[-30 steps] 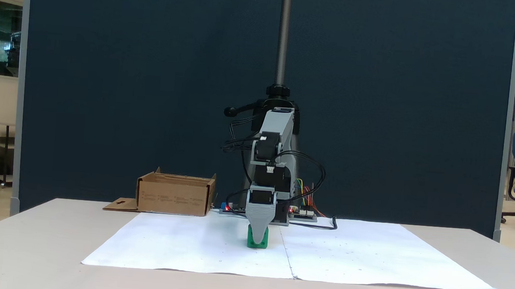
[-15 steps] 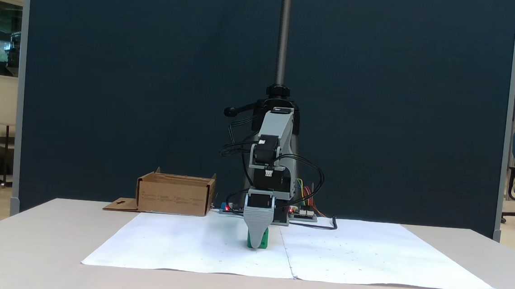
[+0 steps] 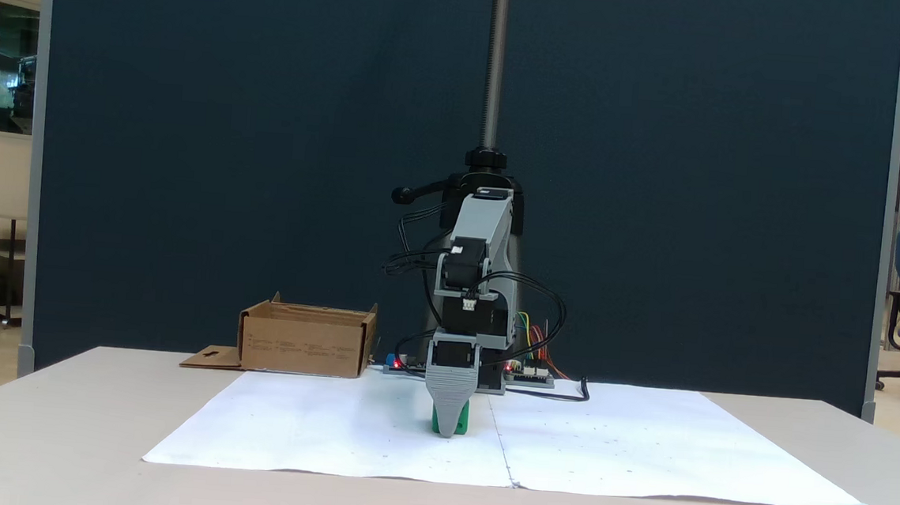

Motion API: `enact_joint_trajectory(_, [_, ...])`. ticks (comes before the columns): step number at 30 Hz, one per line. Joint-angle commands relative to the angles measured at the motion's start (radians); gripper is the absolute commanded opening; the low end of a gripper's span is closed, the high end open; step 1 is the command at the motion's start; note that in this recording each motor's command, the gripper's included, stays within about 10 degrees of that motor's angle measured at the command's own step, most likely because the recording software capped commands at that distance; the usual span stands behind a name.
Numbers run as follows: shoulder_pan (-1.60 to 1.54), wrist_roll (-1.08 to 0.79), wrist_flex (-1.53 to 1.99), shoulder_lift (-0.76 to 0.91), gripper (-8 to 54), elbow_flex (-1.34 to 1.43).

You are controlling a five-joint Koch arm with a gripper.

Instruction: Grasp a green dice and put it in the bin.

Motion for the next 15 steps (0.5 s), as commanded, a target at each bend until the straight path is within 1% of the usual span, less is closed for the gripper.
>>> enact_joint_trajectory(1, [0.014, 0.029, -0.035, 0.023, 31.5, -0.034])
enact_joint_trajectory(2, [0.014, 0.029, -0.038, 0.023, 29.6, -0.035])
enact_joint_trajectory(3, [0.015, 0.029, -0.043, 0.023, 29.3, -0.034])
enact_joint_trajectory(10, [0.017, 0.029, -0.044, 0.023, 28.6, -0.034])
enact_joint_trajectory(13, [0.02, 0.029, -0.051, 0.023, 22.3, -0.034])
enact_joint_trajectory(15, [0.023, 0.029, -0.063, 0.025, 19.3, -0.034])
